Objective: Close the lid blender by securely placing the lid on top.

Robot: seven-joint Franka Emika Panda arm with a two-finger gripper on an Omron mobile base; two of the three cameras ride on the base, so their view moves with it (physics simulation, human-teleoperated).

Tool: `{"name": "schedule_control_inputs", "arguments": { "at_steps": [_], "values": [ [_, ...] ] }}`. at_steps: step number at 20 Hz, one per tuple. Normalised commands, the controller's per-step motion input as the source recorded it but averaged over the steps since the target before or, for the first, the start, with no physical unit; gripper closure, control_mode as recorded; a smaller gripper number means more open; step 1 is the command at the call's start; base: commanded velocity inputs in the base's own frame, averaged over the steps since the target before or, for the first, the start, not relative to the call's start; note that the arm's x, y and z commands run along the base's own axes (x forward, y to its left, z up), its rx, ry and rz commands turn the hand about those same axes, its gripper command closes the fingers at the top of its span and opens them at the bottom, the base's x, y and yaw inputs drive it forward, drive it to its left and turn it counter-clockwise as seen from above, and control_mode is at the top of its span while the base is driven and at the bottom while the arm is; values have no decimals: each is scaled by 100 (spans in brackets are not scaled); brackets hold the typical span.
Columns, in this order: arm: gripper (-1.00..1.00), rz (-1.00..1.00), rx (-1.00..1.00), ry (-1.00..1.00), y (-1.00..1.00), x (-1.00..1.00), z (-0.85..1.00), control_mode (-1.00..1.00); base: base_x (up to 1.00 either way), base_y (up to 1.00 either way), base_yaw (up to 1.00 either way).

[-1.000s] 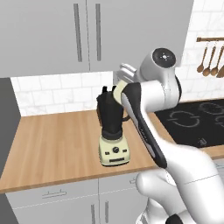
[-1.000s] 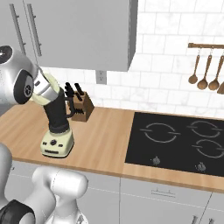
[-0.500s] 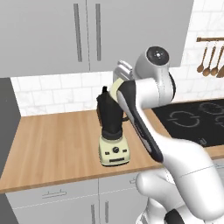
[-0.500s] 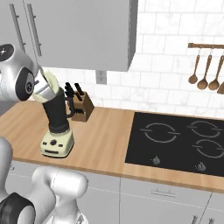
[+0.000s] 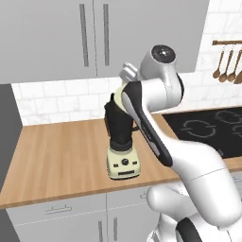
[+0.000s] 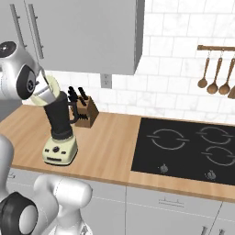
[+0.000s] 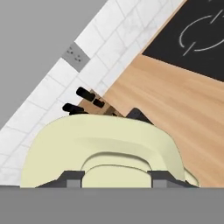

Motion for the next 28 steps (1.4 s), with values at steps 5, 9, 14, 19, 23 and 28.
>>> {"name": "schedule_control_inputs", "arguments": {
  "at_steps": [5, 9, 14, 19, 23, 28],
  "values": [
    [100, -3, 0, 2, 2, 29, -1, -100, 0, 0, 0],
    [100, -3, 0, 9, 10, 20, -1, -100, 0, 0, 0],
    [100, -1, 3, 11, 12, 1, -7, -100, 0, 0, 0],
    [100, 0, 1, 3, 4, 0, -2, -100, 0, 0, 0],
    [100, 0, 0, 0, 0, 1, -15, -100, 0, 0, 0],
    [100, 0, 0, 0, 0, 1, -29, -100, 0, 0, 0]
  ]
}}
